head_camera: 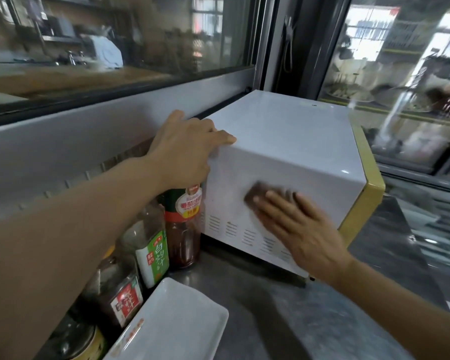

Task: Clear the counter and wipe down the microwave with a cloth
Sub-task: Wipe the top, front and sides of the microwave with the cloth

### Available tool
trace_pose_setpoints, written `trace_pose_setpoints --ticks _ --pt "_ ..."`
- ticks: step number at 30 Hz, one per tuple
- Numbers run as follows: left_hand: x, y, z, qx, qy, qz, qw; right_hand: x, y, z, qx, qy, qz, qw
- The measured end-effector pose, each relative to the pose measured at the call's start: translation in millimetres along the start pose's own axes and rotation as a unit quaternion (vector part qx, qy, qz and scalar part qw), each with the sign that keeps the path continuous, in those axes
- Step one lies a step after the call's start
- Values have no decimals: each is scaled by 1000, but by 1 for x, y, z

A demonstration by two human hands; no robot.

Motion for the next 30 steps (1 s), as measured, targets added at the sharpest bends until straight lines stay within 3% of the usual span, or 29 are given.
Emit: trace_pose_setpoints --ticks 3,5,9,11,19,25,30 --pt "3 0 10 -55 -15 10 998 29 -22 -33 18 86 -73 993" --pt "4 0 14 -82 -19 13 996 37 -17 -26 22 104 -81 991" --pt "4 -4 14 -112 -7 25 993 26 23 44 6 -65 22 998" --pt "4 -6 14 -116 -9 41 992 18 29 57 0 -109 60 992" --pt "9 -1 25 -188 -39 102 976 74 -17 -16 51 75 -92 992" --pt "10 7 35 -219 -46 129 966 53 21 53 30 -81 17 996" --pt "5 6 33 -229 -49 173 957 76 -2 15 48 -17 -24 998"
Point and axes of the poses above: each hand's wrist, its own x-axis towards the middle knuckle, its own y-axis out of the palm, z = x × y, the point moved 9 cm from there along x, towards the middle knuckle, and after that the axes turned 6 degrees about -y, right-handed, at the moved point
